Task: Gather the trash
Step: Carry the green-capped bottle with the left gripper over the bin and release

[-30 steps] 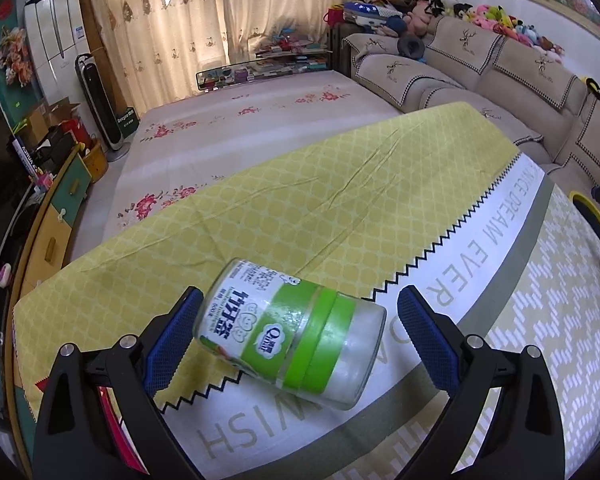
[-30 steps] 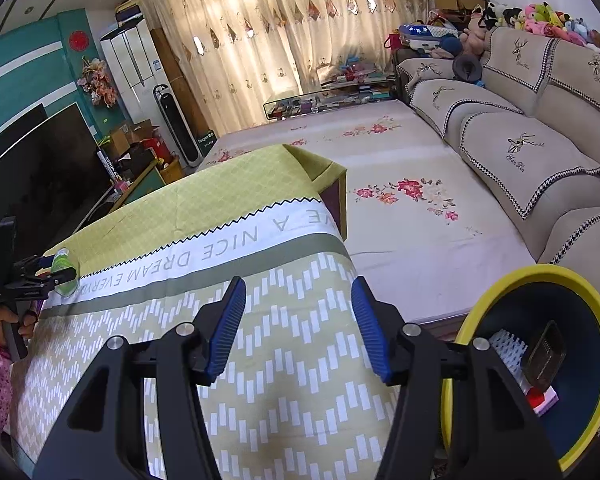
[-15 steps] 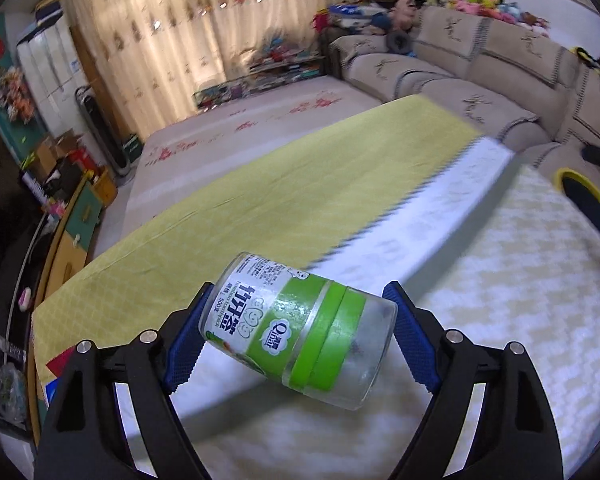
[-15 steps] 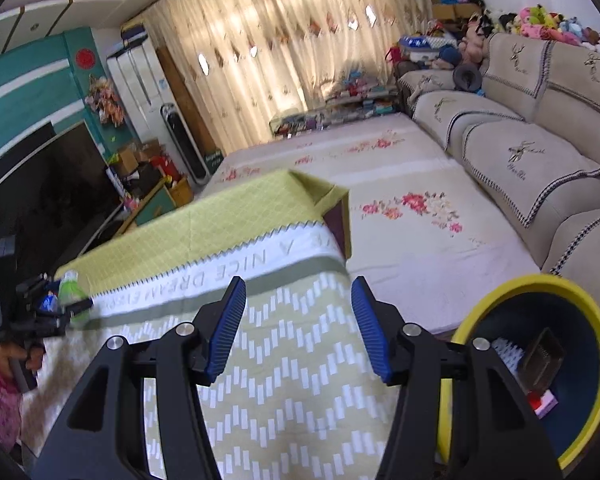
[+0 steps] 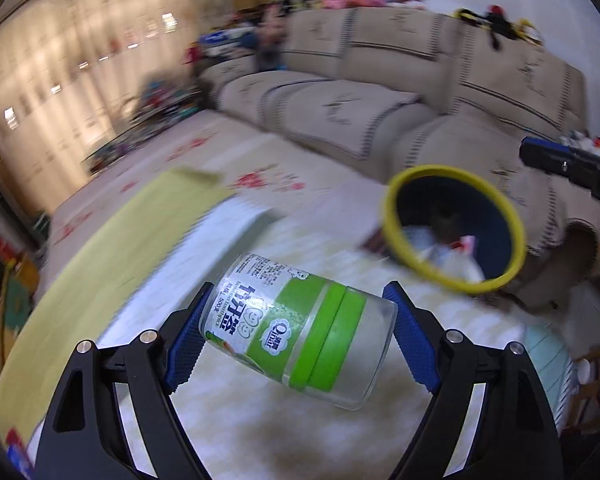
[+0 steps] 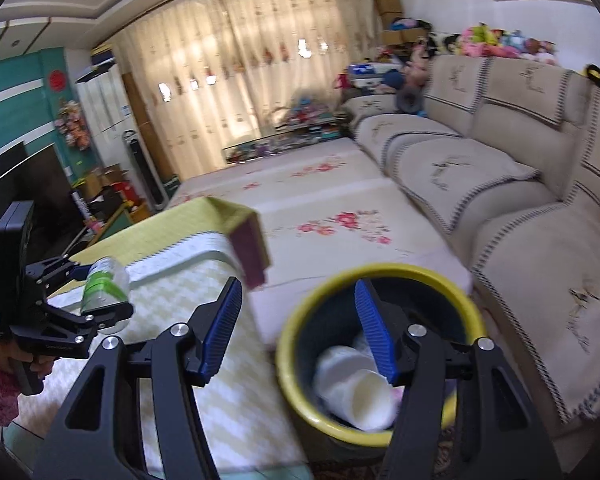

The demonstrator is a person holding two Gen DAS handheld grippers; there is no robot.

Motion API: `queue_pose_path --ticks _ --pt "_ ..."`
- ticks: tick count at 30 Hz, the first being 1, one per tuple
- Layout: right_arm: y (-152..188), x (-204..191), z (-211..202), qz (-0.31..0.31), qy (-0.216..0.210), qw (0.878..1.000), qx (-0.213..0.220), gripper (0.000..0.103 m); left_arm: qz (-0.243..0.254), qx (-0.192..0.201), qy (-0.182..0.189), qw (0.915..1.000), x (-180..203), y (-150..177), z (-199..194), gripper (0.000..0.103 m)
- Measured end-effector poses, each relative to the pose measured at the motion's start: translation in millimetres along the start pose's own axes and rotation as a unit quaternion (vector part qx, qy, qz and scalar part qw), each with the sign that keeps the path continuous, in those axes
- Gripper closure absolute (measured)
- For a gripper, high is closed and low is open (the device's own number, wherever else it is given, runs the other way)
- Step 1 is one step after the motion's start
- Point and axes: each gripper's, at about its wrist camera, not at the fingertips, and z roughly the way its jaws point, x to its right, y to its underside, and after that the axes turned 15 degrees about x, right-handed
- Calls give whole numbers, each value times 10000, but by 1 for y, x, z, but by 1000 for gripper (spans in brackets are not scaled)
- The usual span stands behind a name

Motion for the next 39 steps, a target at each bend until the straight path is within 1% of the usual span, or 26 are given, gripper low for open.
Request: queue_pose_path --ticks 3,7,9,11,14,17,21,23,26,29,30,32,34,35,37,38,39 --pt "2 30 -17 107 279 9995 43 47 165 -12 359 9992 46 -20 32 20" --pt "5 60 -35 267 526 9982 121 47 355 -134 766 9963 100 -36 68 20" --pt "6 72 -43 363 615 9973 181 47 485 -229 863 9948 126 -41 89 20" --pt "8 80 -47 422 672 9966 227 47 533 -372 962 9932 144 -44 109 20" --pt "10 90 -55 510 753 9955 261 46 566 -594 1031 9913 160 -48 138 20" --pt "13 93 -57 544 816 9949 234 46 567 -719 994 9908 164 -46 160 20" --pt "14 97 -62 594 853 9943 223 46 268 -944 967 9905 173 -48 192 20" --pt "15 97 -66 616 845 9942 241 46 201 -972 908 9909 169 -47 195 17" --pt "13 94 -71 603 819 9944 302 45 47 -907 825 9924 160 -50 186 11" --pt "13 91 -76 555 803 9946 341 45 -108 -742 568 9956 139 -51 152 9" --pt "13 88 -77 536 788 9949 343 43 -166 -688 483 9963 132 -51 140 8" --pt "15 81 -80 480 757 9955 319 40 -336 -574 205 9976 114 -48 110 5" --pt "18 74 -82 418 700 9963 261 39 -596 -457 -167 9970 92 -39 69 5" --pt "21 69 -82 391 636 9970 202 38 -703 -419 -266 9963 83 -36 55 5" --pt "26 61 -82 331 525 9980 112 37 -1047 -240 -587 9925 63 -20 8 5" --pt "29 54 -81 273 442 9986 56 36 -1156 -167 -705 9907 57 -14 -9 5" --pt "33 47 -82 241 380 9990 24 35 -1311 -38 -923 9871 48 -3 -37 5"
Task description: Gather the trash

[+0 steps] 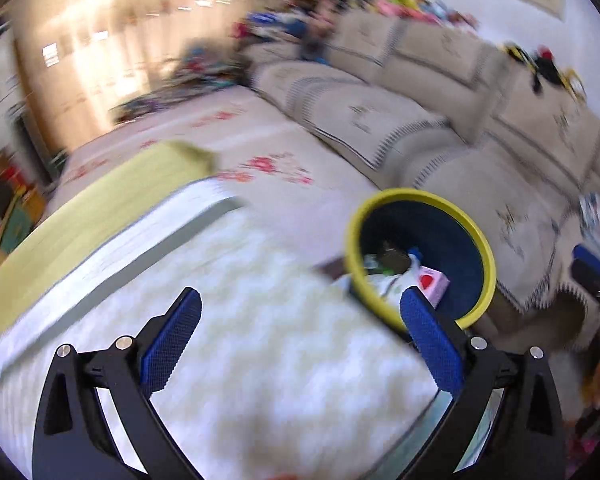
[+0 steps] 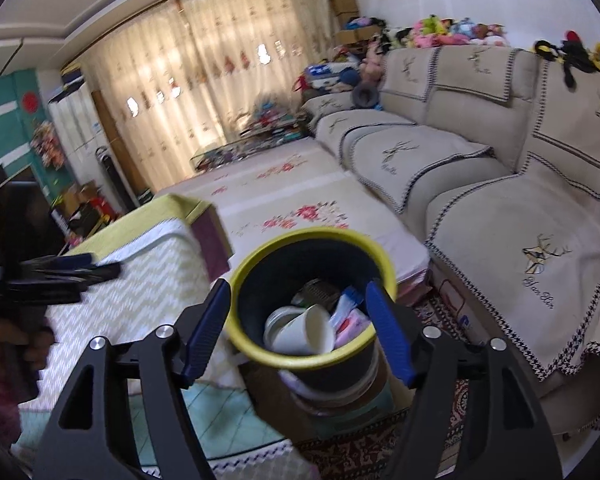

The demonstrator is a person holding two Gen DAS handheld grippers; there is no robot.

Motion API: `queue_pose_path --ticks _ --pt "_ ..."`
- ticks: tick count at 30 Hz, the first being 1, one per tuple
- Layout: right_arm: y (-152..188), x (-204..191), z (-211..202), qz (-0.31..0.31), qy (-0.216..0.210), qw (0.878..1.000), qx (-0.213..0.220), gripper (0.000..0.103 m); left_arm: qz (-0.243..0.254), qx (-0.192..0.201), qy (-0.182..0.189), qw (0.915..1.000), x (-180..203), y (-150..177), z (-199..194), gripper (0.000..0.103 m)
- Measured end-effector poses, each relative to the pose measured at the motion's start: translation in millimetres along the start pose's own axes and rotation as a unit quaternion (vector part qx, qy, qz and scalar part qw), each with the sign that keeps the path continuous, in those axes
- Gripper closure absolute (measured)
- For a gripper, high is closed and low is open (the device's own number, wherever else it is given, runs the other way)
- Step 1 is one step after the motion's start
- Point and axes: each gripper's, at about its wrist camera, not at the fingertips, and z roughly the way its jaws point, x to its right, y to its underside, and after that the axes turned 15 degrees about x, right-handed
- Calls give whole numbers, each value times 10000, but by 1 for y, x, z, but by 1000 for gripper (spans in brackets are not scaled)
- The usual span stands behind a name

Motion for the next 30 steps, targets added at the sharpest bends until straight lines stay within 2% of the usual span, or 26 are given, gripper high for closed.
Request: queue_pose_path --ticks 4,6,8,10,13,19,24,30 --pt "9 -31 -5 -170 -366 9991 -91 29 -295 356 -694 9965 -42 31 -77 5" --pt "10 -51 -10 -309 -572 9979 -72 24 -389 469 -1134 9917 -60 48 -113 5" --pt "11 -65 -16 -404 -694 9968 -30 19 -565 599 -1629 9832 -78 66 -150 5" --pt "8 -79 -23 -519 -795 9955 46 13 -818 759 -1850 9764 -93 81 -182 5" --pt "8 -95 -38 -681 -854 9939 171 9 -1166 1087 -2066 9654 -108 100 -227 5" --pt "5 -110 -66 -927 -817 9917 347 7 -1424 1578 -2437 9463 -115 134 -292 5" --pt "2 -111 -86 -998 -797 9903 542 7 -1514 1671 -2514 9412 -109 148 -314 5" --pt "8 -114 -97 -1095 -819 9892 525 7 -1529 1596 -2622 9394 -99 158 -321 5"
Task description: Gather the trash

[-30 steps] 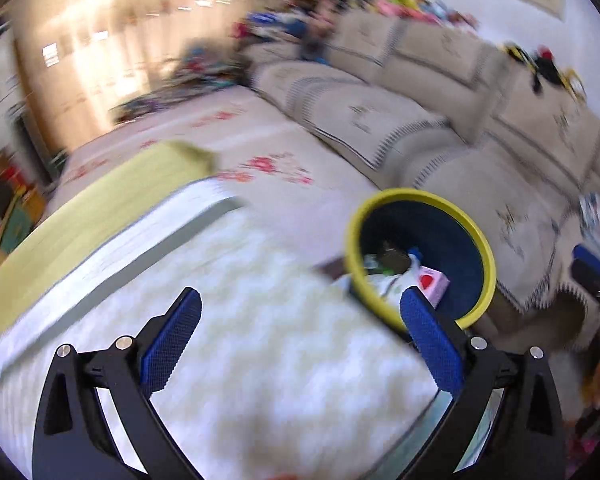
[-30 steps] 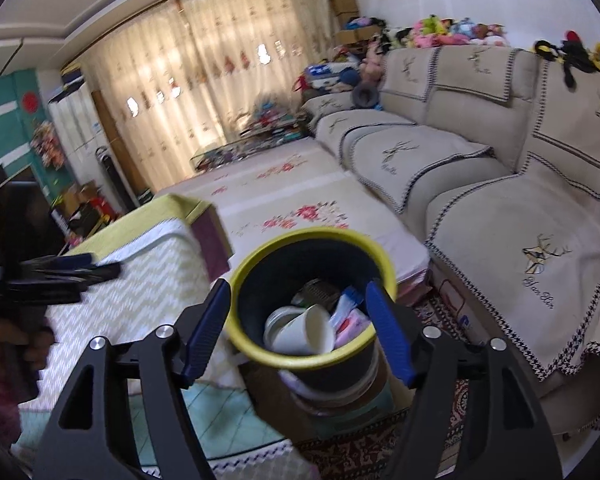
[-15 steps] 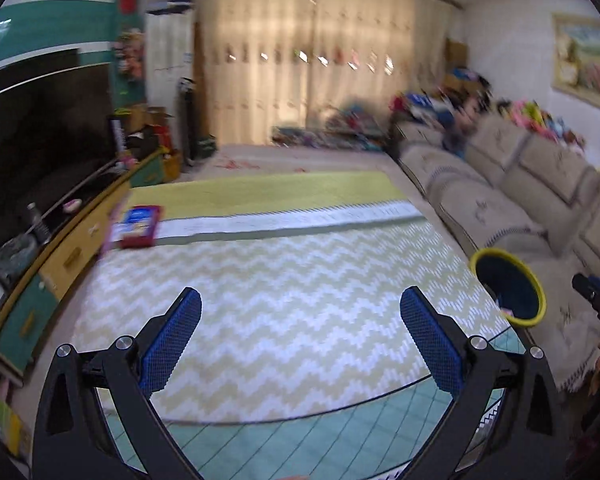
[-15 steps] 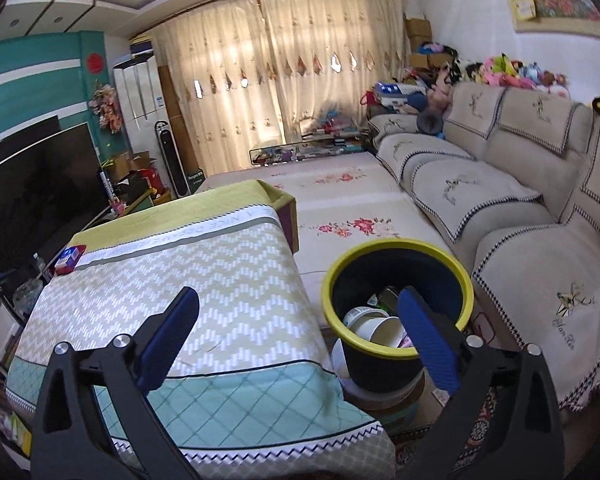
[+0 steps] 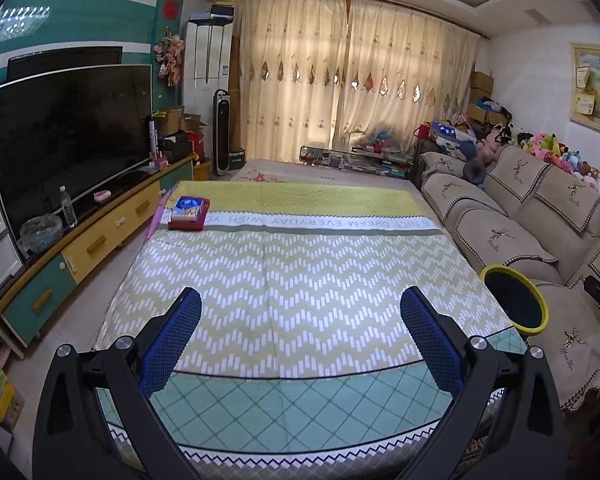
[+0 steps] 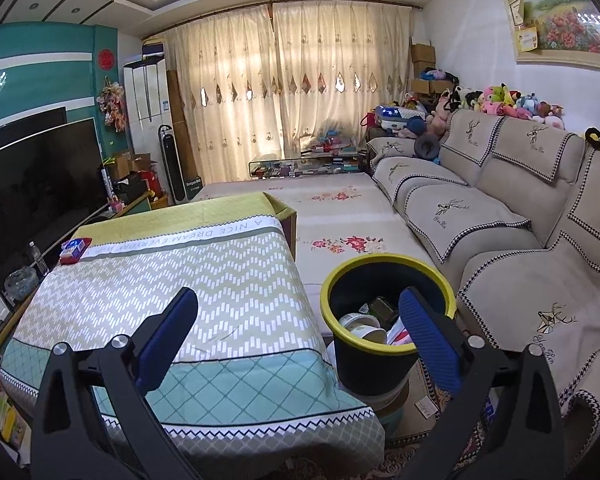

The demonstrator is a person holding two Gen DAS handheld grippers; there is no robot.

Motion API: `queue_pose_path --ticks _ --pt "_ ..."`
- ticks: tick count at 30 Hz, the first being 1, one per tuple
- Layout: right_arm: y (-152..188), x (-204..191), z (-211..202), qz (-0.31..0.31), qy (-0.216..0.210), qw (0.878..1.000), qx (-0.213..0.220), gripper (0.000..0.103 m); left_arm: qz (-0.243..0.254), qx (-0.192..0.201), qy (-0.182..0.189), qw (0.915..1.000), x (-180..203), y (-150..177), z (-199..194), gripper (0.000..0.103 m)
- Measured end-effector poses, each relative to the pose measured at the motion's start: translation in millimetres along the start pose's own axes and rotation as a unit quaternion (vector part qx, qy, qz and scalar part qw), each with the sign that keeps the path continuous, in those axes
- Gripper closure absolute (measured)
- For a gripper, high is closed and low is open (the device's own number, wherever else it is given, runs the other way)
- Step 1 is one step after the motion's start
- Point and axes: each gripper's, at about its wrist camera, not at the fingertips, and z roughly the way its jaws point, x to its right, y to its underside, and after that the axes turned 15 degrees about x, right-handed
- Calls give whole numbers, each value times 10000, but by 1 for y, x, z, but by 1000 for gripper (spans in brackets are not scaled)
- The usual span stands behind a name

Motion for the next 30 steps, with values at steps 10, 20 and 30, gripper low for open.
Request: queue_pose_path --ticks 10,20,30 --pt "5 -4 -7 -15 -107 9999 28 7 131 58 17 9999 12 -1 -18 5" --pt "4 -5 -6 10 -135 9999 6 7 151 79 38 9998 13 -5 -19 5" --pt "6 -5 -2 39 -125 9999 -23 7 165 88 20 9998 14 -6 -18 5"
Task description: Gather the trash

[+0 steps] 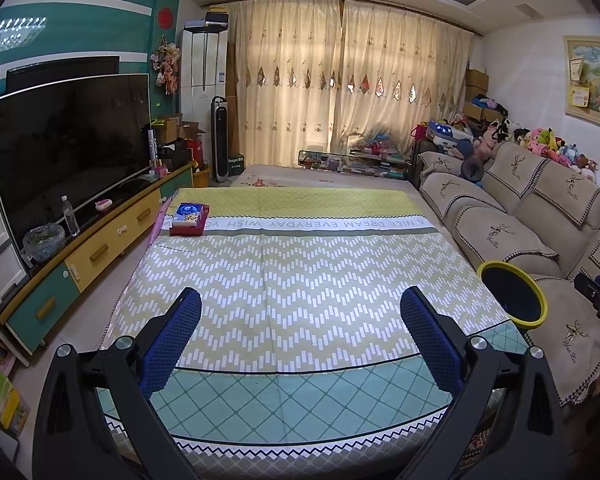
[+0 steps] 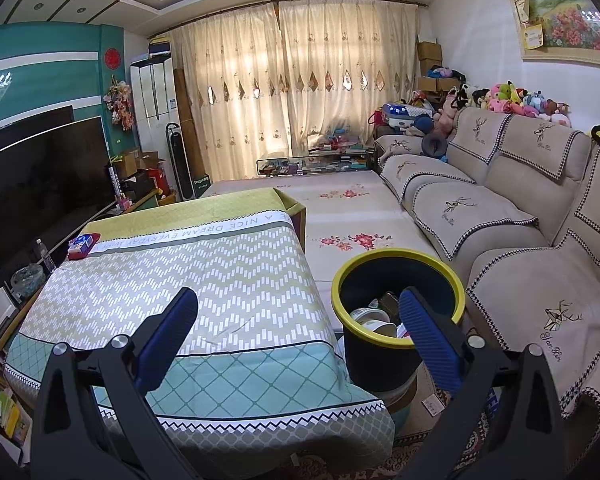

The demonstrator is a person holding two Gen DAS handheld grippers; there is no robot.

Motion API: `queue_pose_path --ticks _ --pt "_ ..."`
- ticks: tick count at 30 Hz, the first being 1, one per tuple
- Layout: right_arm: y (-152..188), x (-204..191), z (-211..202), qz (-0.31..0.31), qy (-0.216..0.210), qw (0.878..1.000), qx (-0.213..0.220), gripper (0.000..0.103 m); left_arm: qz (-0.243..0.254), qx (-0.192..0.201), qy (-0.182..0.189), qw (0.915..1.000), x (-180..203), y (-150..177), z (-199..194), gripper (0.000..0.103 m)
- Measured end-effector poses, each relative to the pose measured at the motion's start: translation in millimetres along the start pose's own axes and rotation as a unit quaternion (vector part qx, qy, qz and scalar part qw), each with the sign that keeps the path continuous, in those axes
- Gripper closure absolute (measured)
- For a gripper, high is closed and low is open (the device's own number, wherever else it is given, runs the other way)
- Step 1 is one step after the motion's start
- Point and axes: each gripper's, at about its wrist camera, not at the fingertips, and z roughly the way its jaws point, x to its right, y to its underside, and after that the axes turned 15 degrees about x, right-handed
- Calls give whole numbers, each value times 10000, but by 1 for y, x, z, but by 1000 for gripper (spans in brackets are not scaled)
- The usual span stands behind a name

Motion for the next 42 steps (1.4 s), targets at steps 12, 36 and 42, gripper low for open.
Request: queue_pose_path --ticks 12,36,42 --pt "1 1 1 21 6 10000 -7 7 3 -54 53 10000 3 1 2 5" --pt "6 -1 5 46 -13 10000 -68 7 11 -133 89 9999 5 5 8 5" --pt "7 0 6 55 -24 9999 -90 7 14 -153 92 9998 6 7 9 5"
